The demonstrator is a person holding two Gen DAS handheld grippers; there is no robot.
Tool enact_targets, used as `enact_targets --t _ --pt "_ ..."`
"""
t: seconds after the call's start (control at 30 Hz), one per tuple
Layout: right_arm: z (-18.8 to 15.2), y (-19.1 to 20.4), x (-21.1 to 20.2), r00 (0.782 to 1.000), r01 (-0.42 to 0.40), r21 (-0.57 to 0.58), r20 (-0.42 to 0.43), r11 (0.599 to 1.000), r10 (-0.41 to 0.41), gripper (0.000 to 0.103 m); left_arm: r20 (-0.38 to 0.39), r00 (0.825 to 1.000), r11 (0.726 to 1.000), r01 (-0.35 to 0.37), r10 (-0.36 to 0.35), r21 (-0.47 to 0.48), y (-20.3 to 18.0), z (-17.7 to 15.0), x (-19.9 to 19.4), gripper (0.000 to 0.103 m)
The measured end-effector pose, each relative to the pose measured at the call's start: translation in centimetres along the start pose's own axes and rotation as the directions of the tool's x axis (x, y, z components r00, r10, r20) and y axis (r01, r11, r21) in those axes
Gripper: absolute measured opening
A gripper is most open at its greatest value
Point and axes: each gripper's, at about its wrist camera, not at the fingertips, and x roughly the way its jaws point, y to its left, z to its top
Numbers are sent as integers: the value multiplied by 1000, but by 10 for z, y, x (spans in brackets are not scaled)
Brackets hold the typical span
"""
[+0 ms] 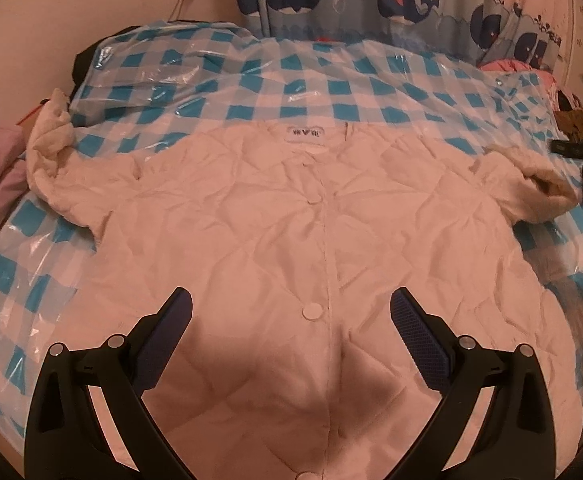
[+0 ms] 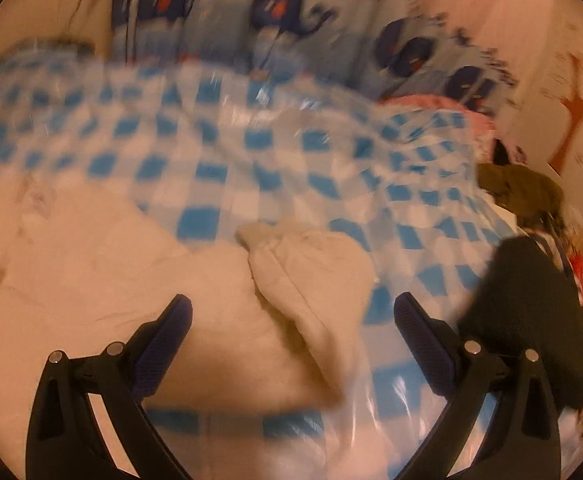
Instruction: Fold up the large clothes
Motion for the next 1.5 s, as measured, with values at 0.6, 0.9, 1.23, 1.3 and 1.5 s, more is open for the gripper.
enact_targets --t 0.6,0.9,1.23,1.3,1.5 --pt "-49 -142 96 914 -370 574 86 730 396 20 -106 987 992 110 -117 -63 -3 -5 25 96" --pt "-132 -219 70 787 -582 788 484 199 383 18 -143 983 991 105 -115 -78 -3 -8 35 96" --pt "-133 -228 62 845 -474 835 342 280 410 83 -155 981 991 104 -116 -83 -3 -8 39 96" --pt "-121 -222 65 854 -470 817 324 334 408 82 -158 981 992 100 -112 -79 -5 -9 40 96" --pt "-122 -221 64 872 -455 805 316 381 373 10 -160 981 991 94 -108 -93 -1 -8 42 96"
